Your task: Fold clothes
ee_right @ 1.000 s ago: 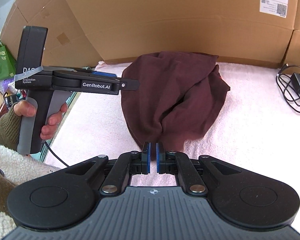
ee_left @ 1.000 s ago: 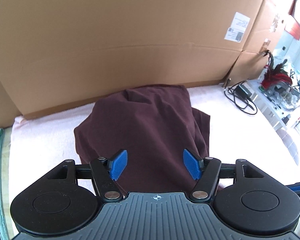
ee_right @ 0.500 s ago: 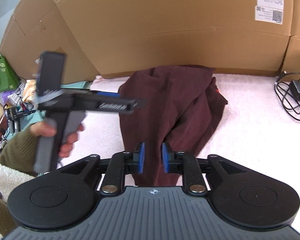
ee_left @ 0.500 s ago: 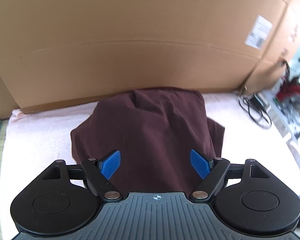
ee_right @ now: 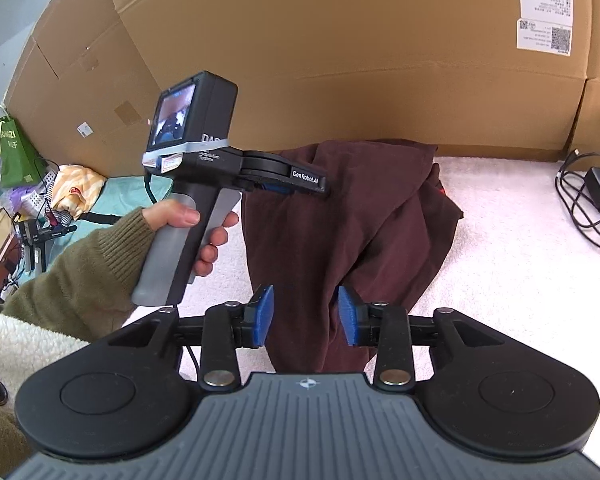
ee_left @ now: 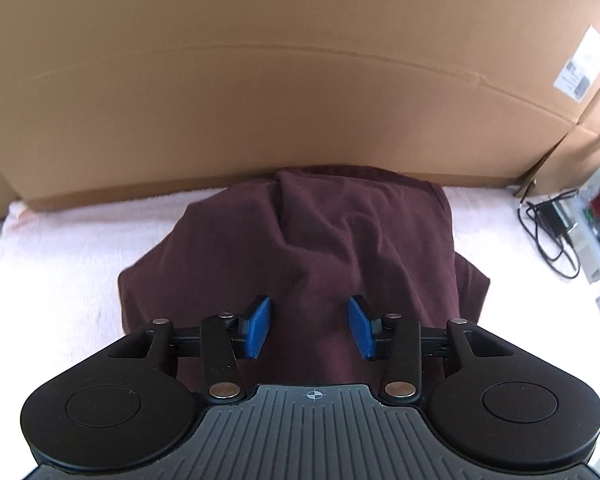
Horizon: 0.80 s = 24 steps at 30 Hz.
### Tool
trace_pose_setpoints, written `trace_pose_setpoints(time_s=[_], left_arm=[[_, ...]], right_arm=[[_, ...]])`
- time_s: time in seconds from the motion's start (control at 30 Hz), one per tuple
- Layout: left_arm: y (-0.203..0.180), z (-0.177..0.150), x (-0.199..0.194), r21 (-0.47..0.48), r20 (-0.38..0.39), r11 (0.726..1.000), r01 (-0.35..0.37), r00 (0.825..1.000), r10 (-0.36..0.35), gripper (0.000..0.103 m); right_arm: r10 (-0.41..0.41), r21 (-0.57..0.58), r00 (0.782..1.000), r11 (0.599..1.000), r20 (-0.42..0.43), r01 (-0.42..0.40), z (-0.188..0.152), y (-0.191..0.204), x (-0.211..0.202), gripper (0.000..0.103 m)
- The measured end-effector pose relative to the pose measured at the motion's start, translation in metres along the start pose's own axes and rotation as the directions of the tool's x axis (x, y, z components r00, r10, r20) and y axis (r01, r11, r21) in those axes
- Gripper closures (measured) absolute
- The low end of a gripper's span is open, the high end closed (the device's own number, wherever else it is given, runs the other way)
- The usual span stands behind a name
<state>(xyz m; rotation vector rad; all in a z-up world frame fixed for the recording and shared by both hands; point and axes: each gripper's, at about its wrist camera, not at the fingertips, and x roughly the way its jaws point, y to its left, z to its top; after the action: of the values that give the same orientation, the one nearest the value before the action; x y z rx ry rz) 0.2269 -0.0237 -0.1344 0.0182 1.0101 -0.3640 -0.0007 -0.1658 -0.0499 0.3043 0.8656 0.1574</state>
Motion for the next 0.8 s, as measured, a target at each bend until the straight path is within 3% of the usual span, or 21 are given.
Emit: trace_pose_setpoints(time_s=[0.1,0.2,0.37,0.47,0.53,0.67,0.7,0.8], left_arm=[[-0.002,-0.006,-0.015,0.023,0.007,1.0,0.019,1.0,-0.02,0.017],[-0.013,-0.014,-0.026,0.107,-0.001,0.994,0.032,0.999,-0.032,0.017],[-0.037,-0.029,-0.028,0.209,-0.056,0.971,0.119,0.992,-0.11,0.02],[-0.048,-0.037,-0.023,0.251,-0.077,0.958,0.137,0.99,-0.121,0.03],[-0.054,-0.042,-0.018,0.25,-0.106,0.956,0.154,0.986,-0.131,0.043],[-0.06,-0.044,-0.011,0.237,-0.137,0.952,0.191,0.977,-0.162,0.047],[-0.062,-0.045,-0.009,0.246,-0.135,0.951,0.185,0.979,-0.156,0.053],[-0.064,-0.045,0.001,0.247,-0.138,0.956,0.161,0.982,-0.13,0.087]], right_arm=[[-0.007,0.004,1.0,1.0,0.004,0.007,0.001,-0.003,-0.001,0.06],[-0.012,0.014,1.0,1.0,0.005,0.012,0.003,-0.007,-0.001,0.06],[-0.015,0.022,1.0,1.0,0.005,0.015,0.004,-0.009,0.0,0.06],[-0.016,0.027,1.0,1.0,0.004,0.016,0.004,-0.01,0.001,0.06],[-0.017,0.029,1.0,0.999,0.003,0.017,0.004,-0.01,0.001,0.06],[-0.022,0.033,1.0,0.999,-0.002,0.022,0.001,-0.01,0.0,0.06],[-0.024,0.034,1.0,0.999,-0.003,0.024,0.0,-0.01,0.0,0.06],[-0.03,0.044,1.0,0.999,-0.003,0.03,-0.002,-0.012,-0.001,0.059]])
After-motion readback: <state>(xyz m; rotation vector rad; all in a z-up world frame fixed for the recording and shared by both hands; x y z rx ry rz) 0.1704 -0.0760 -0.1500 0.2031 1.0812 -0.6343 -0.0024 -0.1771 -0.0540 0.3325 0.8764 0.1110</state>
